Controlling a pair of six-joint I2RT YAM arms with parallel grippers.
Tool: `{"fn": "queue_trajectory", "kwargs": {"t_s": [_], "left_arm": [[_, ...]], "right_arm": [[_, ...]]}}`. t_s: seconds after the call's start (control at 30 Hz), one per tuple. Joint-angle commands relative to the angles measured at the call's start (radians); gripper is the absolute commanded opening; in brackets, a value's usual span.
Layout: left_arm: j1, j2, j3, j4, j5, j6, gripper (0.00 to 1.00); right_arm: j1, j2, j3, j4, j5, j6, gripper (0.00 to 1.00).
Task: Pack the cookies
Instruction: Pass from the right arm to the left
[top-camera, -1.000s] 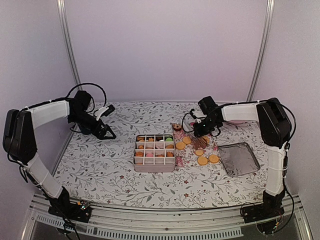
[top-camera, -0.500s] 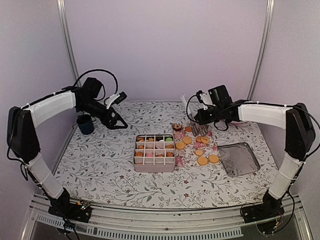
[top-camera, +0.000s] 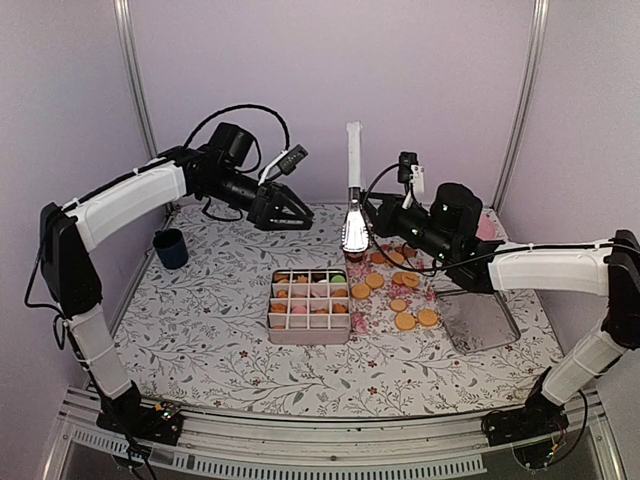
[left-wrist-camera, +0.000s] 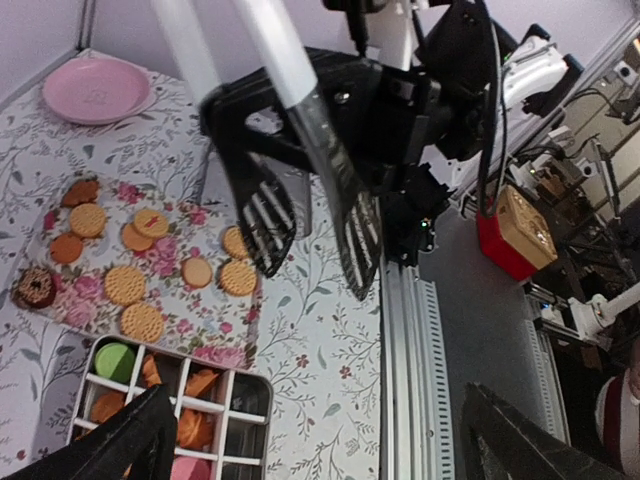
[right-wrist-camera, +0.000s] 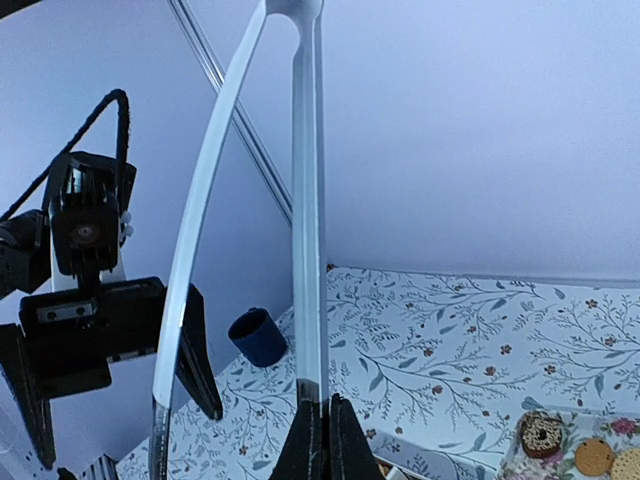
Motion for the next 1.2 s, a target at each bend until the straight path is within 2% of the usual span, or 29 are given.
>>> {"fn": "queue_trajectory", "kwargs": {"t_s": [0.0, 0.13, 0.33, 0.43, 0.5, 0.73, 0.8, 0.83, 0.9, 0.97, 1.07, 1.17], "left_arm": [[-0.061, 0.033, 0.033, 0.082, 0.147, -0.117, 0.99], [-0.078, 0.019, 0.010, 0.127, 0.177, -0.160, 0.96], [-0.080, 0.002, -0.036, 0.181, 0.212, -0.194, 0.83], [-0.079, 0.002, -0.050, 0.193, 0.228, -0.205, 0.73], [-0.078, -0.001, -0.059, 0.208, 0.238, -0.216, 0.64], [-0.059, -0.003, -0.073, 0.241, 0.269, -0.239, 0.18], [-0.054, -0.005, -0.078, 0.244, 0.275, -0.239, 0.09], [-0.049, -0.007, -0.080, 0.245, 0.276, -0.236, 0.03], [-0.041, -0.012, -0.085, 0.240, 0.271, -0.226, 0.00], [-0.034, -0.018, -0.090, 0.212, 0.259, -0.181, 0.00], [-0.032, -0.020, -0.094, 0.127, 0.215, -0.072, 0.00], [-0.040, -0.007, -0.078, 0.007, 0.151, 0.070, 0.00]], "right_arm": [[0.046, 0.070, 0.077, 0.224, 0.068, 0.079, 0.00], [0.064, 0.131, 0.114, 0.318, 0.063, 0.110, 0.00], [0.077, 0.205, 0.175, 0.374, 0.045, 0.123, 0.00], [0.088, 0.223, 0.182, 0.400, 0.061, 0.117, 0.00], [0.093, 0.228, 0.179, 0.422, 0.063, 0.116, 0.00], [0.107, 0.237, 0.175, 0.450, 0.042, 0.087, 0.00], [0.108, 0.232, 0.169, 0.451, 0.026, 0.080, 0.03], [0.107, 0.228, 0.165, 0.451, 0.013, 0.072, 0.07], [0.106, 0.208, 0.152, 0.439, -0.010, 0.040, 0.17], [0.088, 0.174, 0.139, 0.385, -0.084, 0.010, 0.36], [0.017, 0.120, 0.168, 0.197, -0.306, 0.004, 0.62], [-0.046, 0.065, 0.192, 0.015, -0.501, -0.041, 0.80]]}}
